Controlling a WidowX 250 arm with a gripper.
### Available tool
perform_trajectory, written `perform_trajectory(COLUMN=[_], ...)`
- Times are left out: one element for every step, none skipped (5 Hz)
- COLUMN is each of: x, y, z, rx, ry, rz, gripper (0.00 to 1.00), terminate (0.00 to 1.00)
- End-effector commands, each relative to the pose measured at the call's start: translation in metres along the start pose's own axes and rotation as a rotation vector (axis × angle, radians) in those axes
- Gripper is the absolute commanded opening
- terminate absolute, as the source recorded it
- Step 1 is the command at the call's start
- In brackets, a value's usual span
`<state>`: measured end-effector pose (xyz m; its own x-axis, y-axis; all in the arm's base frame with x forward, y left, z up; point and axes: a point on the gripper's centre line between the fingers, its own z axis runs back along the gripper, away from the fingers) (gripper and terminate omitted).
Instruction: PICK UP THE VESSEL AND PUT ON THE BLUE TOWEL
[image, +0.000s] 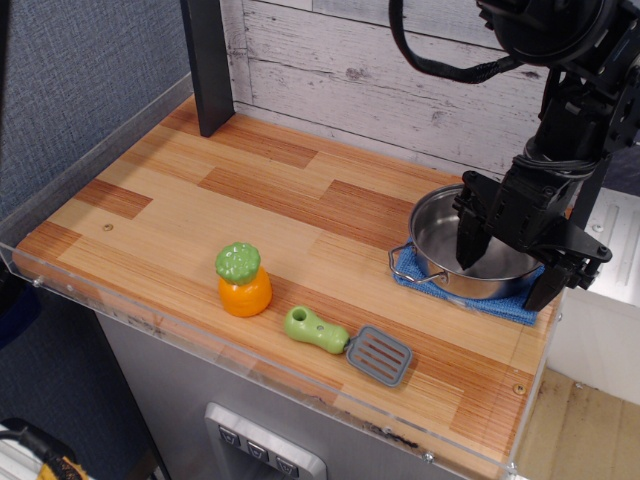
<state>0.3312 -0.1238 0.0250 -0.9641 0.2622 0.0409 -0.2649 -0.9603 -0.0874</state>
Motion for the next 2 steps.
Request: perform_trajectory(x=[-0.002, -0.002], y=[-0.002, -0.004], z=[0.045, 0.056], rx=[0.053, 0.053], ry=[0.12, 0.164], rz=[0.012, 0.007], gripper=[1.0, 1.0], terminate=[0.0, 0.0])
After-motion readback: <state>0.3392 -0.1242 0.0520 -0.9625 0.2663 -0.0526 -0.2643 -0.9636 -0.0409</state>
